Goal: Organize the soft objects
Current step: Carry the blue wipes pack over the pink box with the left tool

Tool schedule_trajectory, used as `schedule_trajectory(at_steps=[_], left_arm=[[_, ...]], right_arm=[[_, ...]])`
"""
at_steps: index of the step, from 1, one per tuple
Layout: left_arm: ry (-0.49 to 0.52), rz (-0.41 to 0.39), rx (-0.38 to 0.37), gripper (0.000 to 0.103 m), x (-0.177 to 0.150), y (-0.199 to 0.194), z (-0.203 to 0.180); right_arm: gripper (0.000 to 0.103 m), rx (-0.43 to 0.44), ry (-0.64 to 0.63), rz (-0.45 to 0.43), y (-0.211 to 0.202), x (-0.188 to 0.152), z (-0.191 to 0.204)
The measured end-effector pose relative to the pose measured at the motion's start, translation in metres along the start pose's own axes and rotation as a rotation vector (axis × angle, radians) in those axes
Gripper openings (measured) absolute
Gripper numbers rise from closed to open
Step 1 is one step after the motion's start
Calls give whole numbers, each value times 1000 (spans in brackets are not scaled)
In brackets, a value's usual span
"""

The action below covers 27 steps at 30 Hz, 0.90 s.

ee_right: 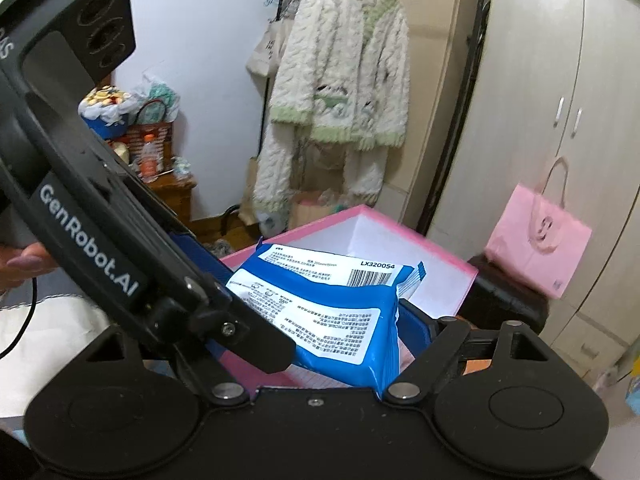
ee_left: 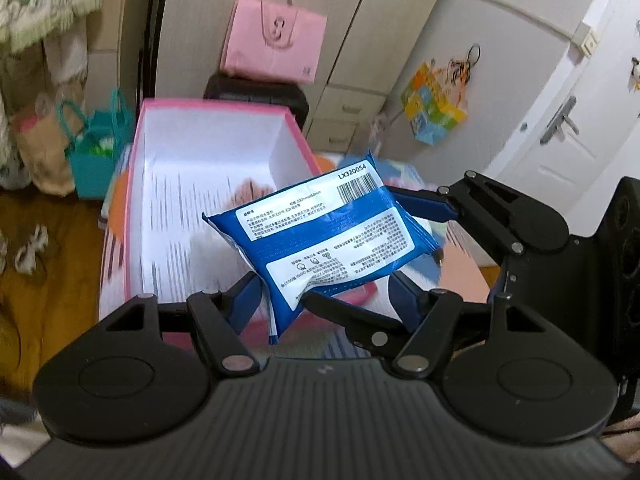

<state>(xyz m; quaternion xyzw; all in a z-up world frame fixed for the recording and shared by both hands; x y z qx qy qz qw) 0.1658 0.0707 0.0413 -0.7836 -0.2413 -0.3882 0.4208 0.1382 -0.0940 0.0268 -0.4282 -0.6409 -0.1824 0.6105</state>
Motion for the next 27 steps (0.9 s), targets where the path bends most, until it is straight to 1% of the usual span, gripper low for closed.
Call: schedule_trajectory(at_steps=[3,5,9,14,18,22,24,27], left_arm=[[-11,-19,-7,68,17,15,12],[-5,-20,-4,68,26,26,19],[-13,-24,12,68,40,57,40],[-85,-43,33,68,44,94,69],[-95,-17,51,68,44,120,85],[-117,20,60,68,48,143,100],[-107,41,61,68,51,154,105],[-123,65,59,68,53,163,110]], right_arm=[[86,-19,12,-16,14,6,-15],[87,-18,30,-10,27,9,-28],[88,1,36,16,61,9,-52],[88,24,105,76,104,-3,-80],[88,25,138,128,133,-17,-89],[88,10,101,170,152,-28,-89],[88,5,86,187,161,-30,-91],[88,-2,61,204,169,-32,-94]])
Point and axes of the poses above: each gripper's, at about its wrist camera, not at the fingertips, and y roughly the way its jaws point, z to its left, x to its top, the point moved 2 cm from there along y, roughly the way its jaws point, and after that the axes turned 14 degrees about -z, right-handed, at the moved point
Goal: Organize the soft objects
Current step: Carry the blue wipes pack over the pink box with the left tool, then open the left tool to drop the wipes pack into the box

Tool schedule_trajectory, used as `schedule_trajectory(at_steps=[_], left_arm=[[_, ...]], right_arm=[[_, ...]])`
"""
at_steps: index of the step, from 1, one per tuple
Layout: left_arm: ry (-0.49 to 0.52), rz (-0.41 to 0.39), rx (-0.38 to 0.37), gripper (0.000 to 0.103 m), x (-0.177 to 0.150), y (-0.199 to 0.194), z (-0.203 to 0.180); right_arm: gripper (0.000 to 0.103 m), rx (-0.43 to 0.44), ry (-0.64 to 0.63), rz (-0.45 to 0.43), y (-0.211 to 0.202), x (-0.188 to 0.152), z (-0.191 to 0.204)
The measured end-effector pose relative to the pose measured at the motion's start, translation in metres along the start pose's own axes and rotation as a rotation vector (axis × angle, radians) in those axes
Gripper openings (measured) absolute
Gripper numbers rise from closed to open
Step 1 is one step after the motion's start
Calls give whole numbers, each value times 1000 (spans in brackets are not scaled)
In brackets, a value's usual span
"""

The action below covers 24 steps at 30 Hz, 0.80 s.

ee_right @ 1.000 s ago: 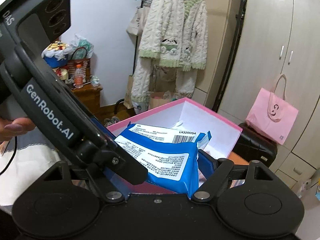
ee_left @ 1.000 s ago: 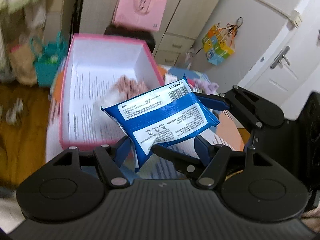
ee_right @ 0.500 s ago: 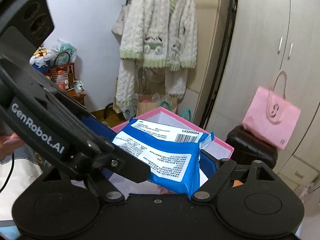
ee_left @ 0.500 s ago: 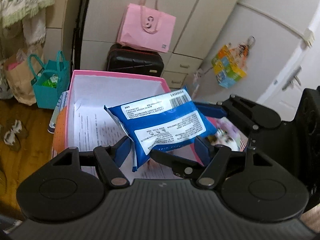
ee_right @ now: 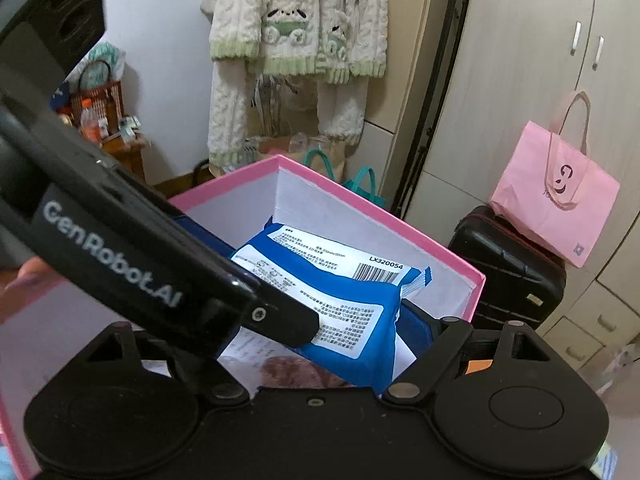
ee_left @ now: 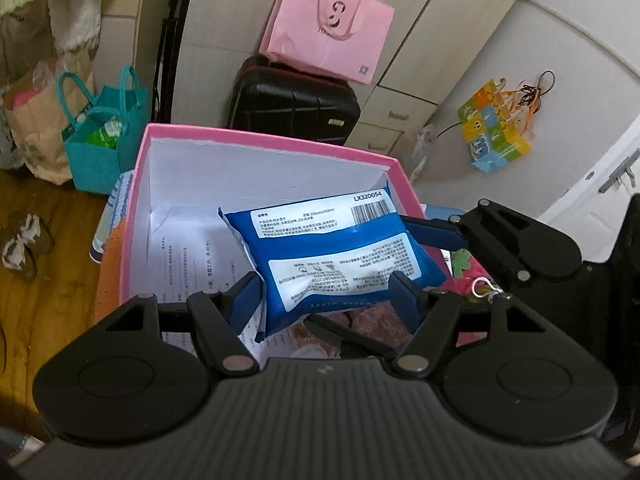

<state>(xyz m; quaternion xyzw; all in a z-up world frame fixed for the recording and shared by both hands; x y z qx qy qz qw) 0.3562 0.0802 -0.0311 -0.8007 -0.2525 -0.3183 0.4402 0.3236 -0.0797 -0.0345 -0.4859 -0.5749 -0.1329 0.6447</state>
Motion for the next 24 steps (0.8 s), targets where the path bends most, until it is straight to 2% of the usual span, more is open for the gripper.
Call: schedule_trajectory(at_steps=[5,7,10,18,24], left_arm=[[10,2,29,68,1,9,2],[48,-16,68,70,2,10,1],[109,-25,84,71,0,5,-5],[223,-127,124,79,-3,-42,-31],[240,-147,90,82,-12,-75,-44]], right_arm=[[87,-9,-13,55,14,-5,-6],[84,-7,-24,70,18,-8,-5],[85,-13,-22,60,14,-6,-5],[85,-16,-28,45,-10,-5,1],[85,-16,-25,19,-40,-3,10]])
Point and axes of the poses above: each gripper's, at about its wrist camera, not at the fingertips, and y roughly the way its jaws point, z to its left, x to its top, the point moved 2 cm from there along y, roughly the way its jaws point, and after that the axes turned 14 degrees about -z, right-handed, at the moved point
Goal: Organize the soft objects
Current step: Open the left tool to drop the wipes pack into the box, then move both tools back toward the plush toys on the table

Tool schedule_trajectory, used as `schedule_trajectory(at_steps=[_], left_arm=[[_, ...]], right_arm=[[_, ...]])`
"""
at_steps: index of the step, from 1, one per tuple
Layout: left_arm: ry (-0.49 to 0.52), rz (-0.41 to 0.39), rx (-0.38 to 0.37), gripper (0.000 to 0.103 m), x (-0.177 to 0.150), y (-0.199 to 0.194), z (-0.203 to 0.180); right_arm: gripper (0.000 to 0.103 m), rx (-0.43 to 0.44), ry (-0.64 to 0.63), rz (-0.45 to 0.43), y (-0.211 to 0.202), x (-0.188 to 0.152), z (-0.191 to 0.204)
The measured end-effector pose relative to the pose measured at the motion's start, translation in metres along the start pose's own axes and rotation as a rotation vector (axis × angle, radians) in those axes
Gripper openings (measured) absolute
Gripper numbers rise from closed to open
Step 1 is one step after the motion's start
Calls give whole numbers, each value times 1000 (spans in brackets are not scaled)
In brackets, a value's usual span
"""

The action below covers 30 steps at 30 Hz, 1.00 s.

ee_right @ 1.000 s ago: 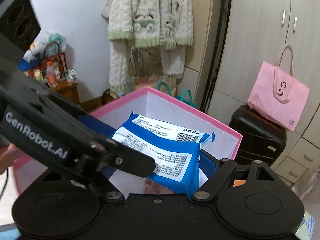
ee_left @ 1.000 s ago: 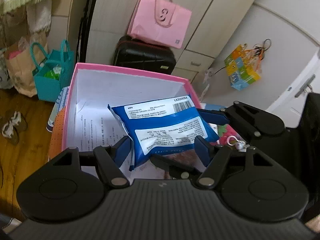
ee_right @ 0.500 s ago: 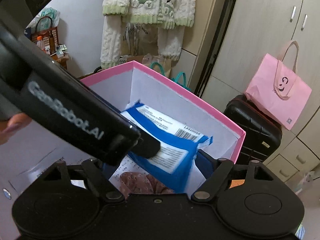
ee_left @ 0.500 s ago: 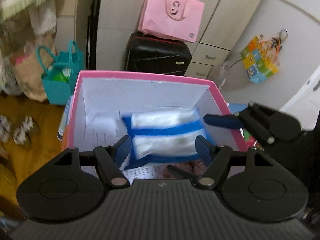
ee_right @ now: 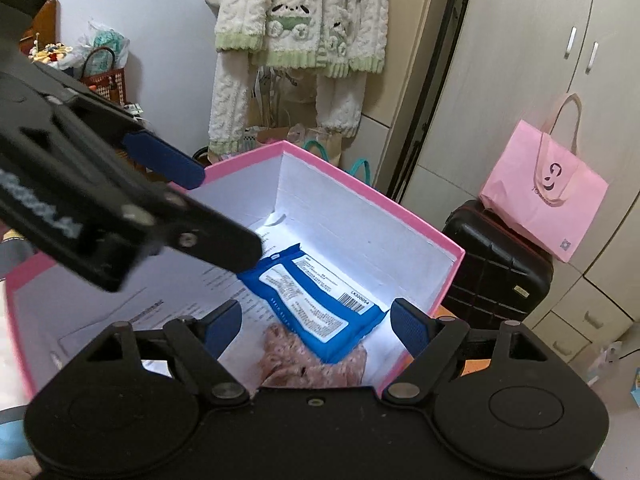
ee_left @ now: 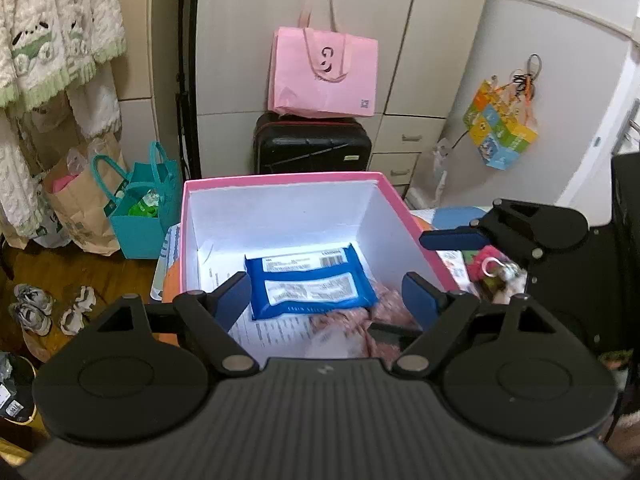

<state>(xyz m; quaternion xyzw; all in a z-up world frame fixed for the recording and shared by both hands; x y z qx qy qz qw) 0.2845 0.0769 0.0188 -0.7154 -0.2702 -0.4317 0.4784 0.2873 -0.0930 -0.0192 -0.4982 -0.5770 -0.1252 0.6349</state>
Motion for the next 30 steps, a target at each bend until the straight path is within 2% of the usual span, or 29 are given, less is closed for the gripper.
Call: schedule_trajectory(at_steps=[7,14,18,23,30], left_arm=[[16,-25,-27,84,-3,-39,-16],[-22,1,-119,89,-4,-69,-33],[31,-21,-129,91,-9,-89,-56],[137,-54,-185,91,-24,-108,-91],[202,-3,-289,91,-46,-108,-139]], right_arm=[[85,17,-13,-34,-41,1,11],[85,1,0,-67,-87,-2,16],[85,-18,19,-74,-119,-11,12],[85,-71,47,-86,-165,-42,3],[85,-173,113,-38,-215,-100,-17]])
Point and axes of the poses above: each gripper's, at about its wrist camera, not at the fingertips, and y roughly the way its jaws point, z to its left, x to its top, the point moved 2 cm from there along y, roughly the way its jaws point, and after that the axes turned 14 degrees about -z, right-handed, at the moved point
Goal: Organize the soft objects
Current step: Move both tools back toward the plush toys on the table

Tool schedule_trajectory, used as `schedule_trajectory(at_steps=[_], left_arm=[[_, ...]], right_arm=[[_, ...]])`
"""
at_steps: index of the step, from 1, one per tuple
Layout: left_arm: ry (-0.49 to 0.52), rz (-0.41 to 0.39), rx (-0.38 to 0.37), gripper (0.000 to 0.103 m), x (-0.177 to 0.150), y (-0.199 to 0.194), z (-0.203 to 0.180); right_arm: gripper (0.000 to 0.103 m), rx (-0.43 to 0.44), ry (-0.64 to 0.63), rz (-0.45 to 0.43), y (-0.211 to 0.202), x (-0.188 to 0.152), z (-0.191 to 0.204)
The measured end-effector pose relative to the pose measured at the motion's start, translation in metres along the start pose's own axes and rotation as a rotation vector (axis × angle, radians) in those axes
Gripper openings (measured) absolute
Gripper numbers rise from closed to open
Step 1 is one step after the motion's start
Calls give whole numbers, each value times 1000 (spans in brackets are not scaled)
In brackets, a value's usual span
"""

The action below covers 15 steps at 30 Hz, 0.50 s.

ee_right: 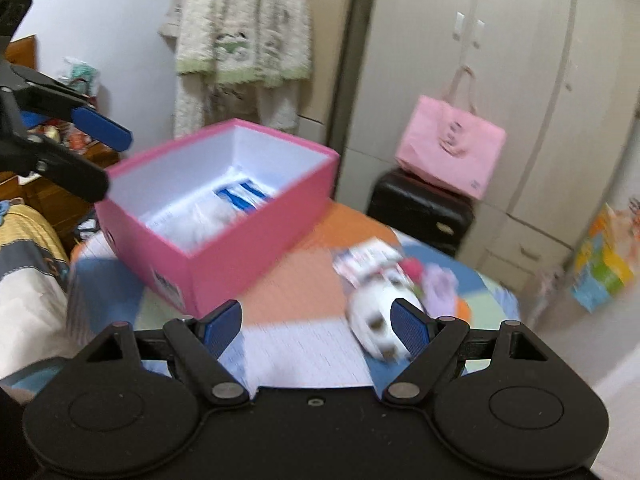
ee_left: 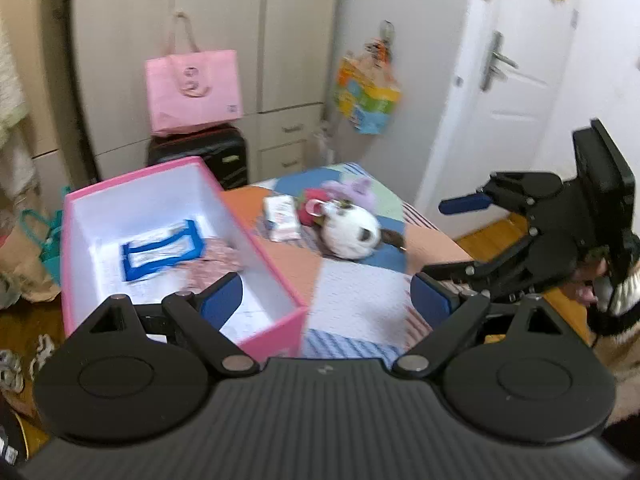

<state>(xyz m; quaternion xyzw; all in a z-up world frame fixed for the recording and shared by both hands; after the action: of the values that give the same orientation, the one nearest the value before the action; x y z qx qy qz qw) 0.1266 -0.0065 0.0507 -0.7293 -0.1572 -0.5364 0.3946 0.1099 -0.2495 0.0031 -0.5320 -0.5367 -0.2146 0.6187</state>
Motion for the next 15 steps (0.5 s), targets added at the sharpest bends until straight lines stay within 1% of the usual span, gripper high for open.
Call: schedule_trajectory(at_steps=[3,7,12,15], left_arm=[[14,20,-29,91,-6,9,-17],[3,53,-60,91,-12,26,-29],[-1,74,-91,91,-17,49,-42],[-13,82,-96,91,-20,64,-47]], right_arm=[[85,-34,22,9,-15,-16,-14],[85,-52,64,3,-24,-31,-32],[85,-28,79,4,-23,-49,-46],[85,10,83,10,-13,-60,-51]])
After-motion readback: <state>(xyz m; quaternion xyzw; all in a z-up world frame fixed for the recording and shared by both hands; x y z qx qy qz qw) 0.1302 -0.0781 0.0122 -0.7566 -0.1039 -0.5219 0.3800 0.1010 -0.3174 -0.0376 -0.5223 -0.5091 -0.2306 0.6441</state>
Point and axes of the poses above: each gripper's, at about its wrist camera, not at the fingertips, and y roughly the way its jaws point, z to its left, x to its top, the point moved 2 cm from there along y, roughly the way its jaws point, and after that the axes turned 14 degrees about -z, right-handed, at the moved point
